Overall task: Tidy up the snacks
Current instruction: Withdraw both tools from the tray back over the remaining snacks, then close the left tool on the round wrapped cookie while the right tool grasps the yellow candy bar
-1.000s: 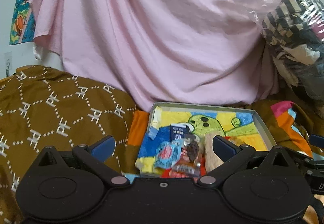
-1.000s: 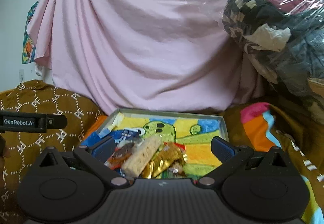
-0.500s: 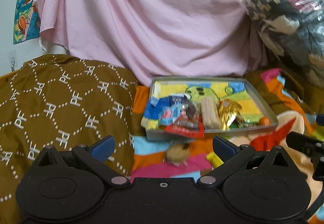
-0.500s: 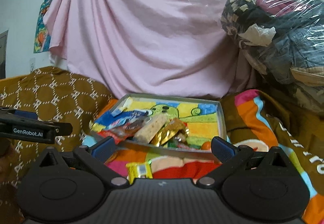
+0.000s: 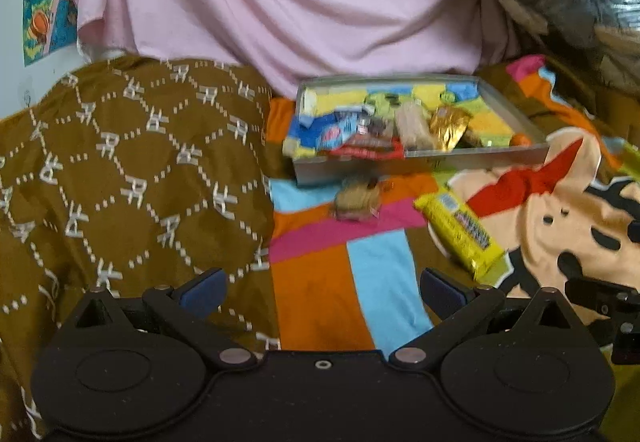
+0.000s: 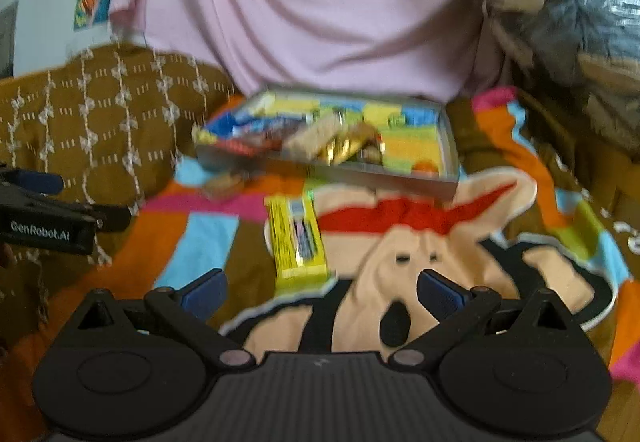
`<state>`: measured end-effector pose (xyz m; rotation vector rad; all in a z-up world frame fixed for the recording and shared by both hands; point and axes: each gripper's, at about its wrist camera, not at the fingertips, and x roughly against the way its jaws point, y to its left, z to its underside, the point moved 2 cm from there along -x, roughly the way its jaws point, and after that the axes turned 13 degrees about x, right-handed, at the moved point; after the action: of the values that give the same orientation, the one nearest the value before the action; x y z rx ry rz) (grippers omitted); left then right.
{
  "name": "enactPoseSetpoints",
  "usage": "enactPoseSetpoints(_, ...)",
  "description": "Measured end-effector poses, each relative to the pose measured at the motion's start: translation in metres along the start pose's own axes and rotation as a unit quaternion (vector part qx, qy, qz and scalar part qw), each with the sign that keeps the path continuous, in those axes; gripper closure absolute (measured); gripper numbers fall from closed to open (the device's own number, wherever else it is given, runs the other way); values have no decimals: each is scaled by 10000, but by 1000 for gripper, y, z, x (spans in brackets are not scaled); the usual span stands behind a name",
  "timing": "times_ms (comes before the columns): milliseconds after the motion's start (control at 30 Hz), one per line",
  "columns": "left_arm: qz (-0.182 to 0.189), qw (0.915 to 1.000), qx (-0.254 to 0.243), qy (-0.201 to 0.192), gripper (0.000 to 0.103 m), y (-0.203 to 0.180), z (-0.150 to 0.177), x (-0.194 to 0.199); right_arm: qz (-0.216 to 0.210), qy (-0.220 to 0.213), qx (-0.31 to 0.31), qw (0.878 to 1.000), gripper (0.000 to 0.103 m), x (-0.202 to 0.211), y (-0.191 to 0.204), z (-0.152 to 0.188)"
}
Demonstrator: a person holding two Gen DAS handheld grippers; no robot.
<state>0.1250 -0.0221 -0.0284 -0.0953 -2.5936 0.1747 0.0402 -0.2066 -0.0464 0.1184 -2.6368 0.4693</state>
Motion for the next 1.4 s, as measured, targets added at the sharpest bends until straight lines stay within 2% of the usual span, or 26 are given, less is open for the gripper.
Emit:
enactPoseSetpoints(200, -44, 9996, -87, 280, 1, -1, 11, -12, -21, 417, -43, 9991, 0, -11, 5, 17)
enactPoseSetpoints(467, -22, 9991, 60, 420, 1, 2, 11, -20, -44, 571, -71, 9983, 0, -17, 7, 23)
enactPoseSetpoints(933, -27, 9993, 207, 323, 1, 7, 2, -36, -30, 736, -128, 9972, 0, -33, 10, 23)
enactPoseSetpoints(1400, -119, 9994, 238, 210, 1, 13, -13, -70, 27, 799, -122, 9967, 0, -57, 7, 12)
